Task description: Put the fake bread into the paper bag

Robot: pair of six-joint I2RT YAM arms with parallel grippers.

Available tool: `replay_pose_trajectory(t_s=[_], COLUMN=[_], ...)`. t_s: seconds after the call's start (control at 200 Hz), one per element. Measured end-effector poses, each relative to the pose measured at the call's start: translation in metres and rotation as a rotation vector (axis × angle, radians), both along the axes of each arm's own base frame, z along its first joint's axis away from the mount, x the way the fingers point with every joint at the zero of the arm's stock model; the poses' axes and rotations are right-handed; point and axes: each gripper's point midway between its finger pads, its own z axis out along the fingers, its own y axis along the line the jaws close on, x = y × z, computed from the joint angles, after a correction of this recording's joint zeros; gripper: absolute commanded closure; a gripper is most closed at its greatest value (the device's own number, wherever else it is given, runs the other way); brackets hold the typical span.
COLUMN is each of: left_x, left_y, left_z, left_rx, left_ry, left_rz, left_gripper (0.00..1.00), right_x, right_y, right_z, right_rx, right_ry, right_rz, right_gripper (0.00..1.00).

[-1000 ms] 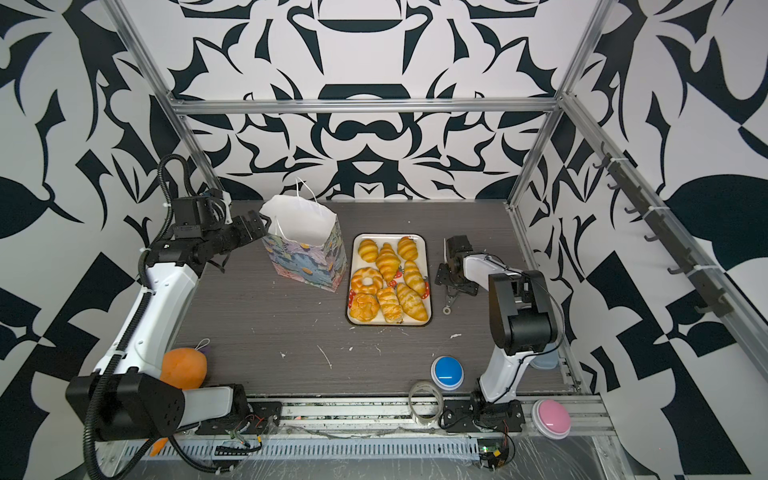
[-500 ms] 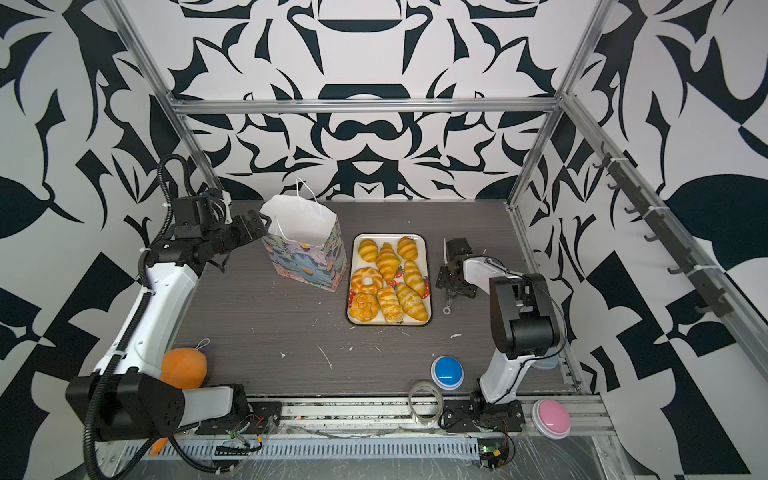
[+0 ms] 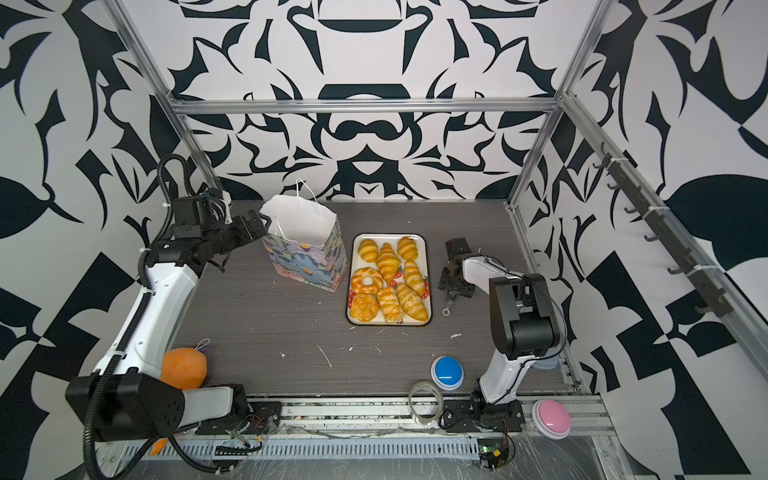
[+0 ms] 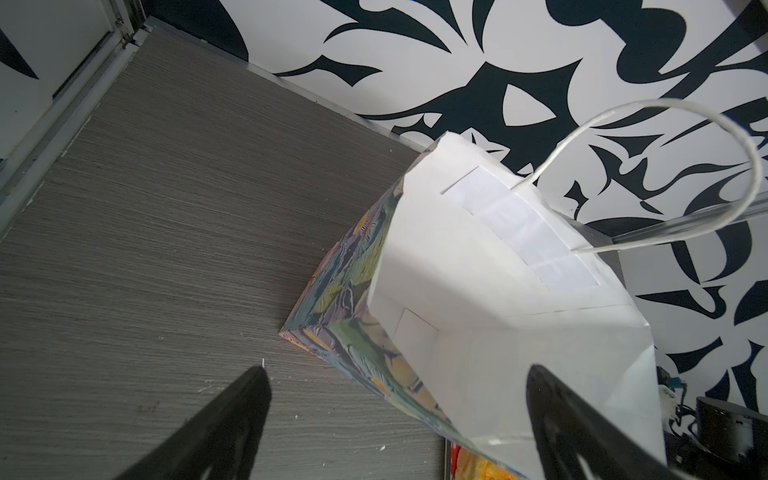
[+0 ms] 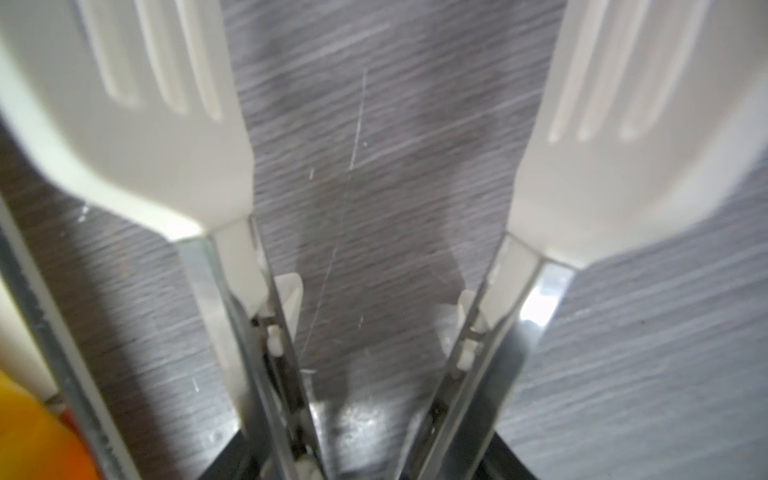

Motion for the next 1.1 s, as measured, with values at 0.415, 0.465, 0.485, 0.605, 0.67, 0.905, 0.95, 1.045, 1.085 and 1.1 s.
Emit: replay_pose_trajectory(t_s=[0.415,0.465,0.485,0.605,0.67,0.905,0.95,1.045,1.085,1.1], left_x=[-0.008,-0.008,-0.008,-0.008,-0.008,-0.008,-0.008,-0.009,-0.009,-0.009], left_y=[0.0,0.0,0.0,0.0,0.0,-0.001,-0.001,-0.002,-0.002,-0.003], left_z=[0.01,0.011,0.011,0.011,0.011,0.011,0.011,0.011,0.012,0.012], left_rx=[0.001,0.001,0.001,0.002,0.001,-0.002,-0.003,-0.004,-0.005,-0.006], left_ry=[-0.033,-0.035,-0.035,-0.035,-0.036,-0.037,-0.037,-0.037,-0.039,-0.039], left_rz=[0.001,0.001,0.001,0.001,0.001,-0.005,-0.007,-0.011,-0.014,-0.014], left_gripper=[0.02,0.02,0.02,0.02,0.02,0.04,0.04,0.06,0.09,0.09], right_x=[0.002,0.001,0.001,-0.003,-0.004,-0.001,0.002,0.009,0.011,0.012], right_y=[-0.005,-0.005,-0.005,-0.006,-0.006,0.01,0.017,0.036,0.043,0.046], right_z=[0.051,0.053,0.054,0.058,0.062,0.09,0.099,0.12,0.129,0.132], right_rx=[-0.023,-0.024,-0.026,-0.029,-0.03,-0.041,-0.044,-0.044,-0.043,-0.041], right_ry=[-0.071,-0.071,-0.069,-0.066,-0.068,-0.097,-0.108,-0.142,-0.157,-0.163], right_rz=[0.005,0.006,0.005,0.007,0.007,0.067,0.091,0.153,0.176,0.185], right_gripper=[0.47,0.48,0.48,0.49,0.49,0.52,0.53,0.53,0.53,0.53])
